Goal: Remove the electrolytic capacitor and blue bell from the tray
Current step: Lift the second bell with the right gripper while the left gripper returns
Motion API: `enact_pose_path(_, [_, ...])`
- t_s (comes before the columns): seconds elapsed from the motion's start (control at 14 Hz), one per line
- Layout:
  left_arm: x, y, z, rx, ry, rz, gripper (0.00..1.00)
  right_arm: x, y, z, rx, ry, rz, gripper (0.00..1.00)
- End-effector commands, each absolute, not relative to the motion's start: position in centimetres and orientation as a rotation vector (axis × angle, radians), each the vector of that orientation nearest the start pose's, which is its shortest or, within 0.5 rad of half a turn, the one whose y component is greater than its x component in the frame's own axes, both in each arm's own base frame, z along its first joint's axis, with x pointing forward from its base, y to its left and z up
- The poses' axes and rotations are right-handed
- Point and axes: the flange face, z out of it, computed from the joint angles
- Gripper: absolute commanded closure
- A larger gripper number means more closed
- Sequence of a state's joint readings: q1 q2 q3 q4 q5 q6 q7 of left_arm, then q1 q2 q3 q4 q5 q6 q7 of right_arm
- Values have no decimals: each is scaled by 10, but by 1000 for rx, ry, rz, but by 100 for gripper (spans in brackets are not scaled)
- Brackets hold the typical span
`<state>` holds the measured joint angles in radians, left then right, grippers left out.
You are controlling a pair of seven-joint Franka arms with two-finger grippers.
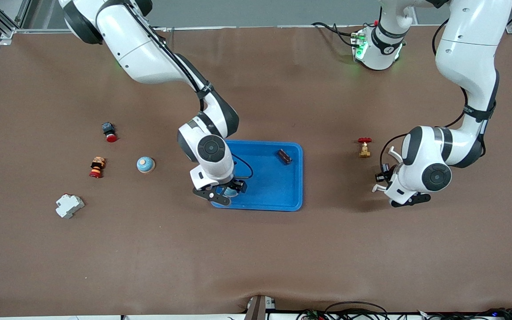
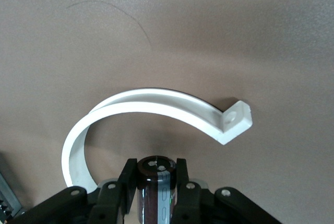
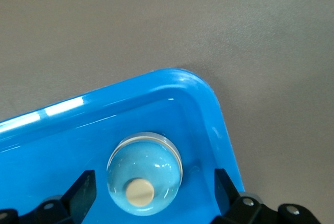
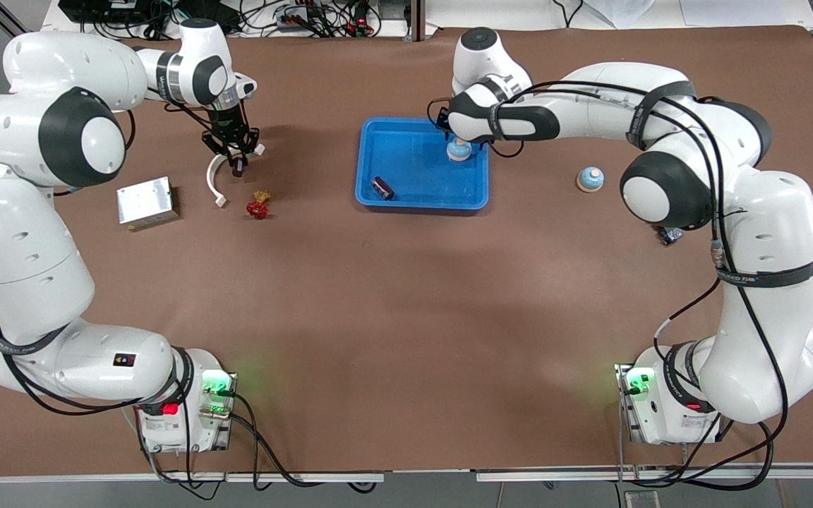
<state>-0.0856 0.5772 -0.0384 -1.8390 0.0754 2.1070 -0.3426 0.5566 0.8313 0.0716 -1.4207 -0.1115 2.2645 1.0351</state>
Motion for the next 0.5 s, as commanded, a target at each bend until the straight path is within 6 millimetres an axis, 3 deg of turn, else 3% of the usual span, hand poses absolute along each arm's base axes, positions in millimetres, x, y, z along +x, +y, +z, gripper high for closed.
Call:
enact_pose_path(0.0, [607,-74,194,-2986,-238,422,7,602,426,200,-3109,584,-97,0])
enact_pose_path(0.07, [607,-75,194,-2985,-240,422,0,602,429,200,-3106,589,-102,0])
enact_pose_path(0.21, [609,-72,204,-2986,-251,413,0,603,431,198,-3100,616,-106,0])
enact_pose_path(0.43, [621,-73,255,-2991,-267,403,0,603,432,199,-3097,618,-105,0])
